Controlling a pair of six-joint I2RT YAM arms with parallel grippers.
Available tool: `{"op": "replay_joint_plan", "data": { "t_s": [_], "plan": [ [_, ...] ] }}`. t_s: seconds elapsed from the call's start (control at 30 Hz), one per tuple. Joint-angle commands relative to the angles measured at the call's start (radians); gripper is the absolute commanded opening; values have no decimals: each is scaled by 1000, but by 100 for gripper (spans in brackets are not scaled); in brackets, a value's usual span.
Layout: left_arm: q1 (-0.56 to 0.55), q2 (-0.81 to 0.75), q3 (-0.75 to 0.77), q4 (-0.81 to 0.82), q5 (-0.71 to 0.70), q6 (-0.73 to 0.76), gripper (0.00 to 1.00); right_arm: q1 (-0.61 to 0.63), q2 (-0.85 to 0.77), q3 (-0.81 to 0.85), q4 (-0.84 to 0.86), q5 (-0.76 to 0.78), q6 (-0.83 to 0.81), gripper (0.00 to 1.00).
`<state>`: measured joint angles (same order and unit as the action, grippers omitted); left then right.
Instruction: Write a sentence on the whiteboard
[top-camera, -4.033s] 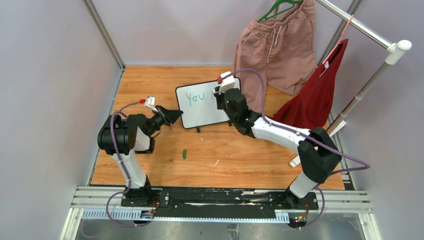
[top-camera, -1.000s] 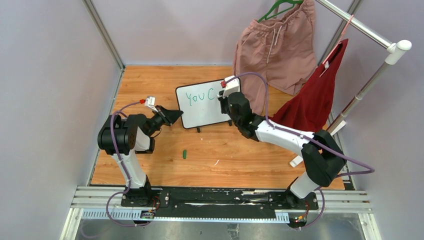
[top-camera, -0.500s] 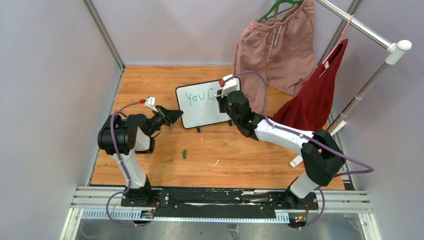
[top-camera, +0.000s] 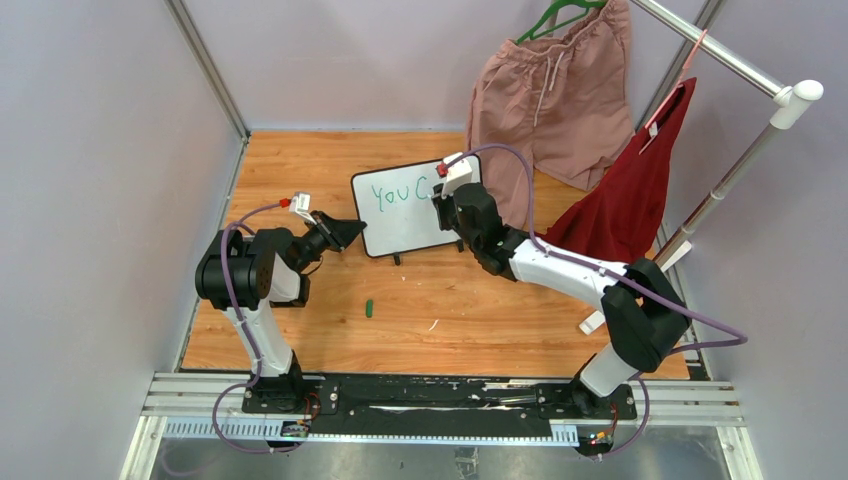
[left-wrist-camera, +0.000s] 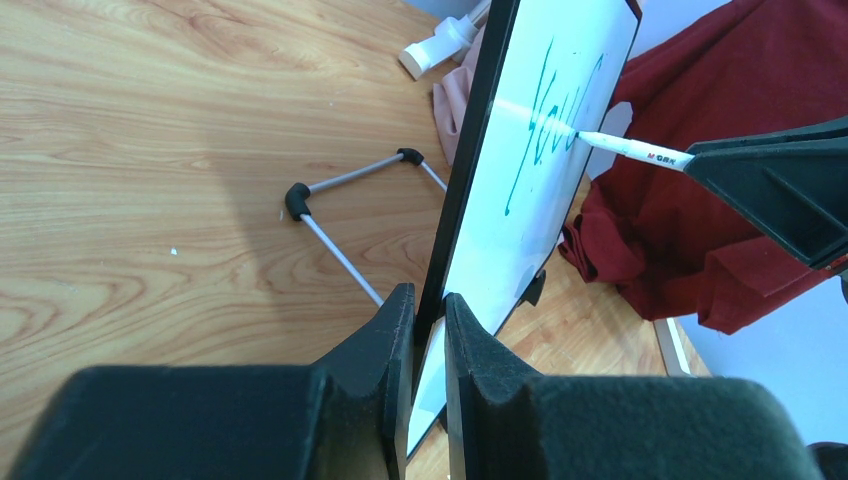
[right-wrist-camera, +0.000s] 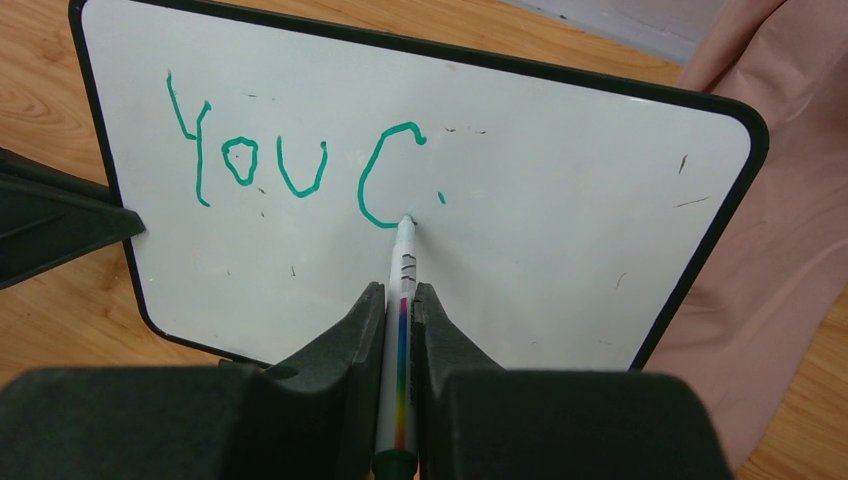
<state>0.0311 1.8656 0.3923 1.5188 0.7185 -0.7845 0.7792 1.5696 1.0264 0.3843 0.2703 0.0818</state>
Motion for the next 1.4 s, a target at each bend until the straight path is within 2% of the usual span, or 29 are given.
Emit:
{"op": "replay_joint_plan", "data": {
  "t_s": [0.0,0.23,0.37,0.5,1.37],
  "plan": [
    [-2,12,-10,38,-19,22,0,-9,8,-12,-11,8,2,0],
    [-2,12,-10,39,-19,22,0,-9,-3,-12,-6,33,2,0],
    [-2,12,-10,38,-19,22,0,-10,-45,-53,73,28,3,0],
    [-2,13,-10,38,-19,22,0,-10,-63,-48,76,40,-2,0],
    [-2,12,-10,38,-19,23,0,-25,16,40,51,53,6,0]
  ]
}}
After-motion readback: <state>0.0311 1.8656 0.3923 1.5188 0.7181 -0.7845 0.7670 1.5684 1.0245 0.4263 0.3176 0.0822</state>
